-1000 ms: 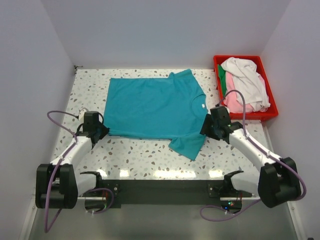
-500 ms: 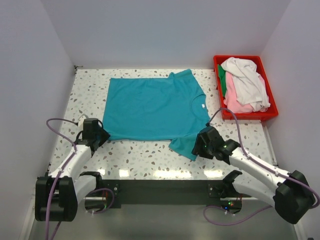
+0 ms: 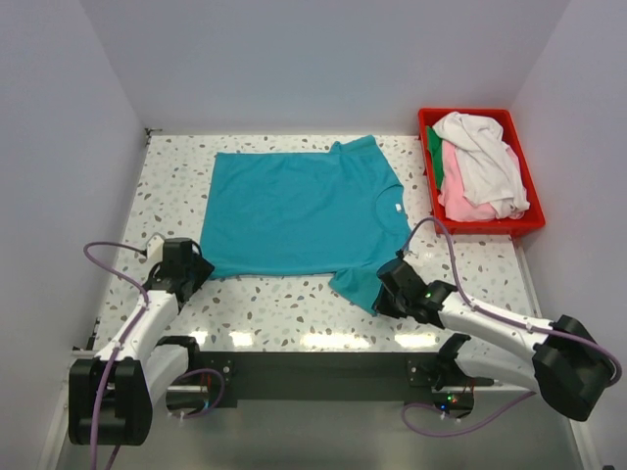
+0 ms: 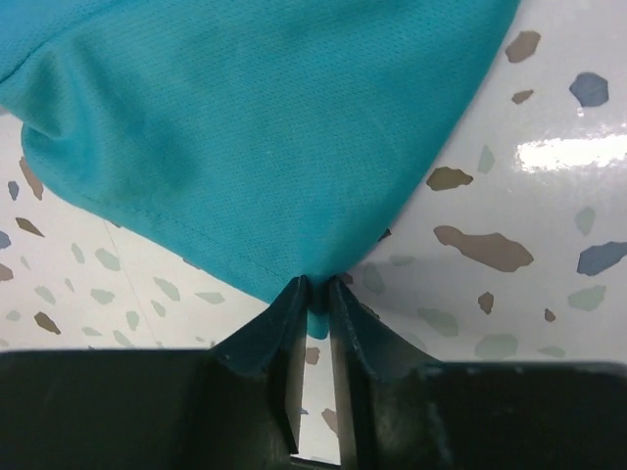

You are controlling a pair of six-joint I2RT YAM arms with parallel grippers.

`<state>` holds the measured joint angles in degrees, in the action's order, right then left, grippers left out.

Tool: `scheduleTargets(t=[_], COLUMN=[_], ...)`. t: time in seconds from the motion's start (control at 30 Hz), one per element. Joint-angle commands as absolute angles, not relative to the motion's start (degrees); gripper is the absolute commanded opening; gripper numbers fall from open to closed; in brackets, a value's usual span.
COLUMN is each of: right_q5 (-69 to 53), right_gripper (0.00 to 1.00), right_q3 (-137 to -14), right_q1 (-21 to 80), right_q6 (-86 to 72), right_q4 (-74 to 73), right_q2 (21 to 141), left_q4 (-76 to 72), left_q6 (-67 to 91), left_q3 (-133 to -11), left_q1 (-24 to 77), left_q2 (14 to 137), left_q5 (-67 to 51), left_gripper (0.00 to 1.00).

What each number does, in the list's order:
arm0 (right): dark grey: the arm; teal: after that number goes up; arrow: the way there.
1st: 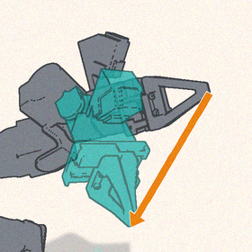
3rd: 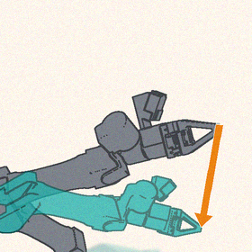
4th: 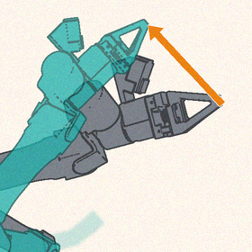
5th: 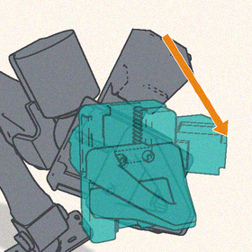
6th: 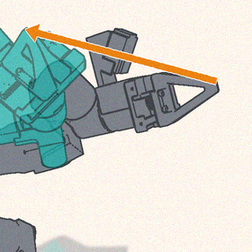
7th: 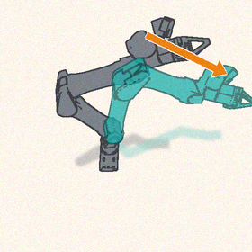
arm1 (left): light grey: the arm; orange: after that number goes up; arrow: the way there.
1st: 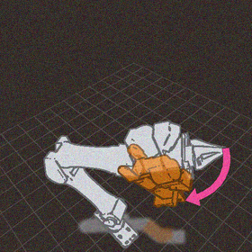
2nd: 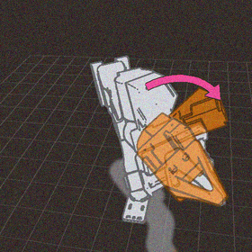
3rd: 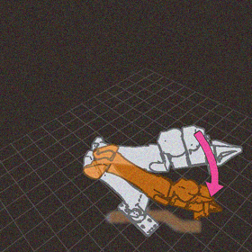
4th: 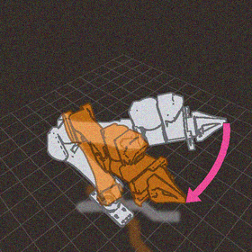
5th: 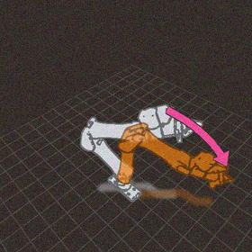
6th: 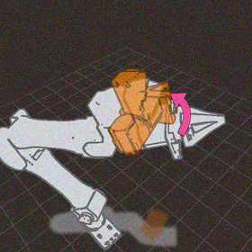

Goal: Fold and stack the t-shirts
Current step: Flatten the tshirt out

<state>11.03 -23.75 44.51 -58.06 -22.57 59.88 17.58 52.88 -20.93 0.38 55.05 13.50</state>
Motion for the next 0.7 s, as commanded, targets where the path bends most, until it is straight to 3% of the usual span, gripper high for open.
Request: scheduleTargets(t=[0.0, 0.07, 0.1, 0.37, 0.6, 0.67], right_q5=[13.4, 14.1, 14.8, 18.2, 18.8, 18.8], right_gripper=[0.17, 0.01, 0.0, 0.0, 0.0, 0.0], right_q3=[-22.4, -22.6, -23.0, -27.8, -32.2, -33.0], right_q1=[45.3, 45.3, 45.4, 45.4, 45.4, 45.3], right_q6=[-60.6, -60.4, -60.1, -57.4, -54.1, -53.4], right_q4=[-23.4, -25.4, -26.3, -37.9, -44.1, -45.6], right_q2=[61.3, 60.3, 58.6, 48.7, 44.2, 43.4], left_q4=[18.1, 17.2, 16.8, 13.5, 15.7, 17.1], left_q6=[54.1, 53.9, 53.7, 52.9, 52.2, 51.8], left_q3=[-20.5, -20.2, -20.1, -19.2, -20.3, -21.4], left_q1=[0.0, 0.0, 0.0, 0.0, 0.0, 0.0], left_q2=[54.1, 54.6, 55.2, 57.8, 56.3, 54.9], left_q5=[16.6, 16.4, 16.2, 14.9, 15.0, 15.3], left_gripper=[0.61, 0.58, 0.55, 0.34, 0.0, 0.0])
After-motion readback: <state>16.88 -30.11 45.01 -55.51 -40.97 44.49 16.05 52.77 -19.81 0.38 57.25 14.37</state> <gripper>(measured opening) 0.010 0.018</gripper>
